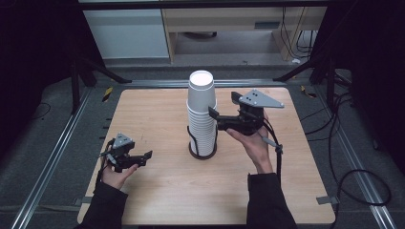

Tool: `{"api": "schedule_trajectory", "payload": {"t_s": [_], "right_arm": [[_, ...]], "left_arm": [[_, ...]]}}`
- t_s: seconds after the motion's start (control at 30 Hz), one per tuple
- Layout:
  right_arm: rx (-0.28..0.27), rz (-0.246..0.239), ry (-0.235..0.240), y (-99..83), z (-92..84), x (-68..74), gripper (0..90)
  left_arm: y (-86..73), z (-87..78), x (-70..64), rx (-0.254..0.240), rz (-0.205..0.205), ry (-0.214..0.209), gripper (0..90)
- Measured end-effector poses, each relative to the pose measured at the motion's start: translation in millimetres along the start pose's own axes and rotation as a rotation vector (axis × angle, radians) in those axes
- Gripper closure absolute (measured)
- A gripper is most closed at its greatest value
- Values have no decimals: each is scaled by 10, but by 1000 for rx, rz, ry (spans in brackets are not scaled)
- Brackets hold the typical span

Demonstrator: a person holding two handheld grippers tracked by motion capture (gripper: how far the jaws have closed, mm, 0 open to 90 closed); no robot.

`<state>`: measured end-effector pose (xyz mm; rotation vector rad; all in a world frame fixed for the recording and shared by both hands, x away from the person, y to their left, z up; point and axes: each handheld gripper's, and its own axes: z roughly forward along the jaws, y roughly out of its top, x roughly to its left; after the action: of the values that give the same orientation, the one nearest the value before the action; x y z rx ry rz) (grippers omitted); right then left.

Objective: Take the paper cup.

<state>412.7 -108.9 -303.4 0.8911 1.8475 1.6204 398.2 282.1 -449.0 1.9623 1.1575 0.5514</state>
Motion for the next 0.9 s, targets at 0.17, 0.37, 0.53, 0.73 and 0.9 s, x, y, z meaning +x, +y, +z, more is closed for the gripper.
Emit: {"api": "schedule_trajectory", "payload": {"t_s": [0.17,0.37,0.53,0.73,0.9], "right_arm": [[10,-19,8,45,120,51,79],[22,-26,18,51,274,101,76],[34,-29,19,35,396,122,74],[41,-33,17,20,507,142,71],[32,-37,16,30,574,170,73]], "left_arm": [[-1,6,0,2,2,-3,170],[-3,9,-2,4,1,-1,170],[-2,14,-8,5,4,-8,170],[-1,20,-15,6,3,-10,170],[-1,17,-9,6,3,-11,170]]}}
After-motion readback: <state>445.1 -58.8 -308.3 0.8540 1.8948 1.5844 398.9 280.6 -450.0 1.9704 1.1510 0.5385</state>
